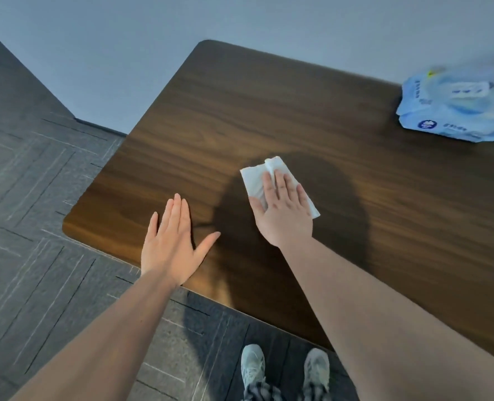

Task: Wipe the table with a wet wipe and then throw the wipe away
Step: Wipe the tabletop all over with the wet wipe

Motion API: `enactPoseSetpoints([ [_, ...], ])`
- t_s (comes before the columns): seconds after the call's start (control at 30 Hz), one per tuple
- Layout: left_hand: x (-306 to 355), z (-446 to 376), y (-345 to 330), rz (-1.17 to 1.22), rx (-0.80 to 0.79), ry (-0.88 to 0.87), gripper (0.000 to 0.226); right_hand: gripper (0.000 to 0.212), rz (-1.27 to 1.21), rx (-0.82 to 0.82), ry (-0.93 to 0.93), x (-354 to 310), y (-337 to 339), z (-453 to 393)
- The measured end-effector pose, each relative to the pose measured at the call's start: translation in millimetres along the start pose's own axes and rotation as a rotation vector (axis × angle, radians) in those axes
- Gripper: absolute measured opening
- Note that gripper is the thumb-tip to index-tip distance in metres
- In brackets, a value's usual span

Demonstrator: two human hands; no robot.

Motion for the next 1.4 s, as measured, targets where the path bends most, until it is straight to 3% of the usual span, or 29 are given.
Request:
enactPoseSetpoints([
  [0.13, 59.6, 13.1, 9.4, 0.023, -0.01, -0.211, 0.095, 0.062, 0.049, 0.013, -0.22, 104.0, 17.1, 66.1],
  [0.53, 334.9, 76.7, -4.1, -0.02, -0.085, -0.792, 0.085, 0.063, -0.021, 0.12, -0.712, 350.3, 49.6, 236.7],
  [0.77, 462.4, 123.8, -28.5, -0.057, -0.133, -0.979, 0.082, 0.063, -0.06, 0.169, -0.944, 467.7, 61.6, 330.4],
  [0.9, 501.9, 139.5, -37.3, -0.094, -0.114, -1.061, 0.083, 0.064, -0.056, 0.191, -1.021, 515.1, 68.2, 365.3],
  [1.17, 506.7, 139.3, -38.0, -0.082, -0.079, -1.05, 0.081, 0.064, -0.028, 0.207, -1.077, 534.0, 71.7, 369.2],
  [1.4, 463.4, 128.9, -27.4, -0.039, -0.136, -0.962, 0.087, 0.064, -0.05, 0.143, -0.833, 443.2, 64.7, 295.6],
])
Point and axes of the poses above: each hand's wrist, its own z-axis away from the middle knuckle, its own y-axis out of the back of the hand, x = y × z, the point moved 5 cm from there along -z, towards the middle knuckle, and after that the axes turned 5 degrees about y, right-handed, at the moved point
